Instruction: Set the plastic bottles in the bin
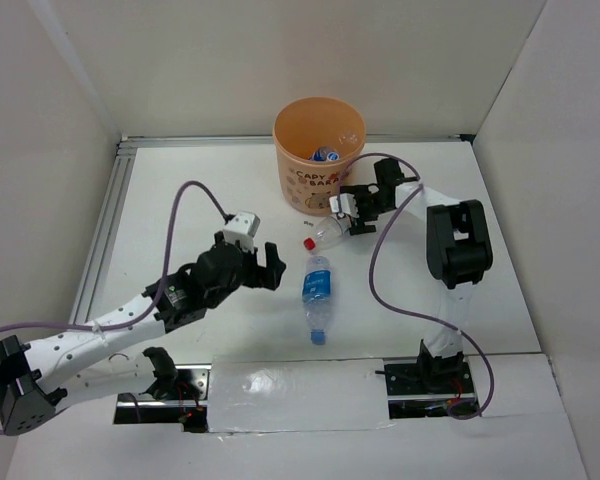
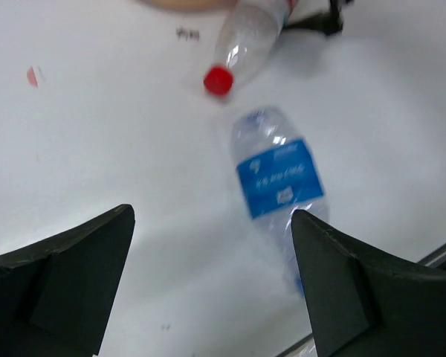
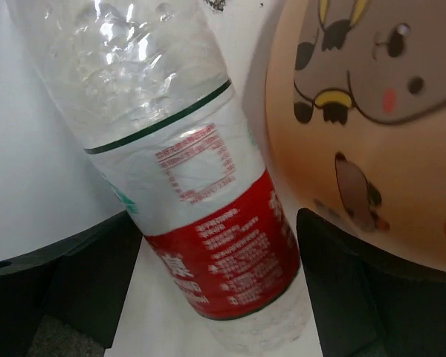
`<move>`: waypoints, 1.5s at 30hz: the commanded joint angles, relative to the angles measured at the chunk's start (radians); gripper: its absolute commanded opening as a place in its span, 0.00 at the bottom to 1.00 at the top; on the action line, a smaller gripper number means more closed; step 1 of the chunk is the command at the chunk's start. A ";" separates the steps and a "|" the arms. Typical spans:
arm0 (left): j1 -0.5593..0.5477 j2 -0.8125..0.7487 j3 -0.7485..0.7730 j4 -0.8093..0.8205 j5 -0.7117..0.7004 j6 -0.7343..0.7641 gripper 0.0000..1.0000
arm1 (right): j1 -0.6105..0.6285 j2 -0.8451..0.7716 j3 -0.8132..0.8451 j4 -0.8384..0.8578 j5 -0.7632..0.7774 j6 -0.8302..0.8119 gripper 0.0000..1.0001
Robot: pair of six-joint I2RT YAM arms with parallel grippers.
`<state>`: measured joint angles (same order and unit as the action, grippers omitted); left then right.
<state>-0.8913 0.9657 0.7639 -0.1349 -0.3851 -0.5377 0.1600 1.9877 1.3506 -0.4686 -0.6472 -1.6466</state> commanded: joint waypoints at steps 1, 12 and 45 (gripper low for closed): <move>-0.047 -0.021 -0.031 -0.042 -0.073 -0.131 0.99 | 0.013 0.046 0.062 -0.089 0.043 -0.117 0.87; -0.141 0.031 -0.014 -0.048 -0.110 -0.160 0.99 | -0.066 -0.135 -0.111 -0.346 -0.026 -0.245 0.32; -0.172 0.297 0.003 0.202 0.041 -0.111 0.99 | 0.039 -0.152 0.652 0.226 -0.503 0.633 0.27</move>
<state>-1.0576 1.2259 0.7120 -0.0174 -0.3744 -0.6582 0.1650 1.7248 1.8729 -0.3180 -1.1809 -1.0725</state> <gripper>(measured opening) 0.990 0.556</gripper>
